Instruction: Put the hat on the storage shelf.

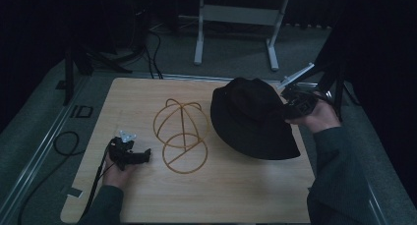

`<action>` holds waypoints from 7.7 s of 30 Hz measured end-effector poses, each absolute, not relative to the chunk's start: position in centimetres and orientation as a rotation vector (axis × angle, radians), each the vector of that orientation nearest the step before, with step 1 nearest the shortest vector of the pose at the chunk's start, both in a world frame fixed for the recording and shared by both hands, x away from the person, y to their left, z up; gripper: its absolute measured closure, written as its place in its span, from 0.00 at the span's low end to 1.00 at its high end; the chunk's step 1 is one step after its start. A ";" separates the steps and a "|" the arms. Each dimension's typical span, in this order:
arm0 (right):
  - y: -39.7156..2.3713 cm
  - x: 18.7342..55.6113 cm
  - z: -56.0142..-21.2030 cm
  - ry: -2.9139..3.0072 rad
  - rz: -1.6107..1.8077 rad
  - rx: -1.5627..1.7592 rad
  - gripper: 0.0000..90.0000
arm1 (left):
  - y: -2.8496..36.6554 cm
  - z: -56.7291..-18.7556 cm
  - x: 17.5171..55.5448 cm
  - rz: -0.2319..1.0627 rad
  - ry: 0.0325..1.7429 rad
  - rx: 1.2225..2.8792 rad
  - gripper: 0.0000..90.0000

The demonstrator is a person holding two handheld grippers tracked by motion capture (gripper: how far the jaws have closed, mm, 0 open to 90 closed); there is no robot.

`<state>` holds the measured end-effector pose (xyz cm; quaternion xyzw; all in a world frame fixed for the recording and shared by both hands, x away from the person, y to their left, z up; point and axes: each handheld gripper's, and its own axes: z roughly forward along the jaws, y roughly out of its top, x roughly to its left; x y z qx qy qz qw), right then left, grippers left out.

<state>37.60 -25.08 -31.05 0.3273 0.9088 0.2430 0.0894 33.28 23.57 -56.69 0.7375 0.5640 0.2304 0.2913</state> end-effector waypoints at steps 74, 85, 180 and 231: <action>-25.5 37.7 -24.3 2.659 0.848 0.868 0.96 | 23.6 -56.7 33.3 0.610 1.494 1.976 0.02; -24.8 37.3 -23.4 2.653 0.874 0.823 0.96 | 23.6 -56.7 33.3 0.610 1.494 1.979 0.02; -13.2 37.5 -24.4 2.828 1.054 0.416 0.96 | 23.6 -56.7 33.3 0.607 1.492 1.978 0.02; -8.3 38.8 -28.1 2.957 0.924 0.383 0.90 | 23.6 -56.6 33.3 0.603 1.482 1.991 0.02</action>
